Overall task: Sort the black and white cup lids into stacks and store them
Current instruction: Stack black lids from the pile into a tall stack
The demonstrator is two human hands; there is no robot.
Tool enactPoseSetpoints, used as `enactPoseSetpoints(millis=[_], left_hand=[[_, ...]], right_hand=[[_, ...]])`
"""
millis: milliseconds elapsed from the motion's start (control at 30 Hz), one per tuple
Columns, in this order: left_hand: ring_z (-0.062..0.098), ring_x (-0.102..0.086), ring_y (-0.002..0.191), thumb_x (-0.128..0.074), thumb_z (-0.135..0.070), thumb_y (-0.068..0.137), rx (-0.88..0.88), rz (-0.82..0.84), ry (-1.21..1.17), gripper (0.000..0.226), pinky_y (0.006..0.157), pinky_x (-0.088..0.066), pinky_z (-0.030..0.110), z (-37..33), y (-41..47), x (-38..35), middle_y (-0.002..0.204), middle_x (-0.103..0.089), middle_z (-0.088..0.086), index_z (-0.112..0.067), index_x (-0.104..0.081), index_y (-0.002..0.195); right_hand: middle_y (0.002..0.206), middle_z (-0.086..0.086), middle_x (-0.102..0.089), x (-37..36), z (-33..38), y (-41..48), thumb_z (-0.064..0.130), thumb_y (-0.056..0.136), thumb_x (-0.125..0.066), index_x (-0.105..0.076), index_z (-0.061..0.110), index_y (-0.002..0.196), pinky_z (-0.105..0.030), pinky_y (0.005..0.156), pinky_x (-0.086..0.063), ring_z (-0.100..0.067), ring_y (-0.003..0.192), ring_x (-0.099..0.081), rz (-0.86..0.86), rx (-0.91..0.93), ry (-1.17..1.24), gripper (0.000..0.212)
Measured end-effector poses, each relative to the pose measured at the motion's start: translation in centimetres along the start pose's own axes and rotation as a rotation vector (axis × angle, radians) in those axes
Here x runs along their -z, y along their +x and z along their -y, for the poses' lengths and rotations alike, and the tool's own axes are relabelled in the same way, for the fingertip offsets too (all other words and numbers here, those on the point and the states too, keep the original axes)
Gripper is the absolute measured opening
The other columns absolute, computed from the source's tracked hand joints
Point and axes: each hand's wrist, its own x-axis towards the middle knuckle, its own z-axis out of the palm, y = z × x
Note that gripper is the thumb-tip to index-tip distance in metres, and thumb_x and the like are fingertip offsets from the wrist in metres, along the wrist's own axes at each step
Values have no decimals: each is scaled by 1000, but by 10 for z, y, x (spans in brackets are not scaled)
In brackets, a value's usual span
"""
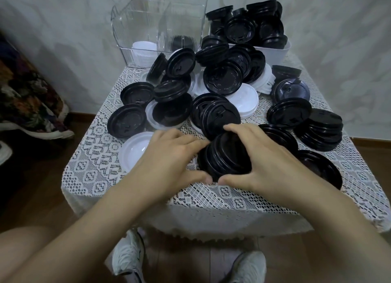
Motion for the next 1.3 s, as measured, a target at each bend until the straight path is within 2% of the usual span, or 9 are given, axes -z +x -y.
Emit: enactPoseSetpoints(millis=[100, 233, 333, 467, 633, 867, 1000, 1200, 1300], left_hand=[[5, -39, 118, -54, -84, 70, -8, 75, -92, 88, 95, -14, 22, 4, -1, 9, 120, -58, -30, -39, -54, 146], [-7, -20, 109, -74, -64, 77, 51, 93, -177, 88, 97, -14, 19, -2, -1, 14, 117, -46, -31, -45, -38, 154], [1, -20, 127, -73, -65, 78, 75, 121, -164, 97, 104, -10, 16, -5, -1, 11, 125, -44, -32, -48, -22, 158], [3, -13, 134, -62, -78, 72, 92, 199, -158, 95, 104, -10, 19, -3, -1, 13, 141, -42, -15, -52, -25, 156], [-16, -9, 102, -52, -81, 66, 37, 102, -188, 99, 98, -9, 14, -7, -1, 11, 119, -43, -19, -43, -33, 156], [-11, -21, 108, -50, -89, 71, -5, 62, -184, 92, 105, -13, 22, -4, -1, 6, 115, -51, -26, -43, -46, 151], [5, -39, 120, -40, -91, 72, -5, 82, -120, 90, 111, -17, 27, -1, -1, 1, 126, -55, -24, -41, -53, 146], [11, -43, 121, -34, -90, 72, 13, 104, -22, 92, 116, -19, 36, -5, 0, 1, 125, -55, -20, -37, -55, 145], [10, -42, 121, -34, -90, 73, 4, 105, -17, 92, 116, -19, 36, -4, 0, 1, 125, -55, -21, -38, -54, 146]], right_hand=[[143, 30, -29, -2, -2, 0, 63, 76, -79, -20, 50, 153, -28, 103, -39, -8, 133, -45, 34, 18, 10, 98], [143, 32, -30, 0, -4, 2, 62, 75, -79, -21, 50, 154, -20, 99, -33, 2, 130, -39, 30, 38, -14, 99], [141, 32, -31, -1, -4, 3, 63, 76, -79, -21, 48, 157, -18, 99, -31, 6, 129, -36, 57, 62, -35, 101], [147, 31, -28, -4, -5, 4, 64, 74, -79, -16, 46, 160, -18, 103, -30, 6, 134, -31, 75, 71, -56, 108], [153, 37, -19, -1, -8, 0, 69, 72, -79, -3, 49, 161, -24, 114, -34, 4, 139, -32, 120, 61, -1, 119], [143, 45, -28, 5, -19, -4, 64, 77, -75, -22, 54, 156, -27, 113, -38, 6, 134, -41, 80, 78, 59, 95], [141, 46, -32, 5, -19, -2, 65, 73, -78, -28, 56, 152, -29, 113, -39, 8, 132, -43, 73, 65, 72, 94], [143, 38, -34, 1, -8, -2, 61, 76, -80, -27, 52, 152, -32, 109, -41, -5, 131, -48, 56, 30, 6, 94], [144, 36, -36, 0, -8, -2, 63, 74, -80, -28, 53, 152, -31, 109, -41, -4, 130, -48, 46, 24, 5, 94]])
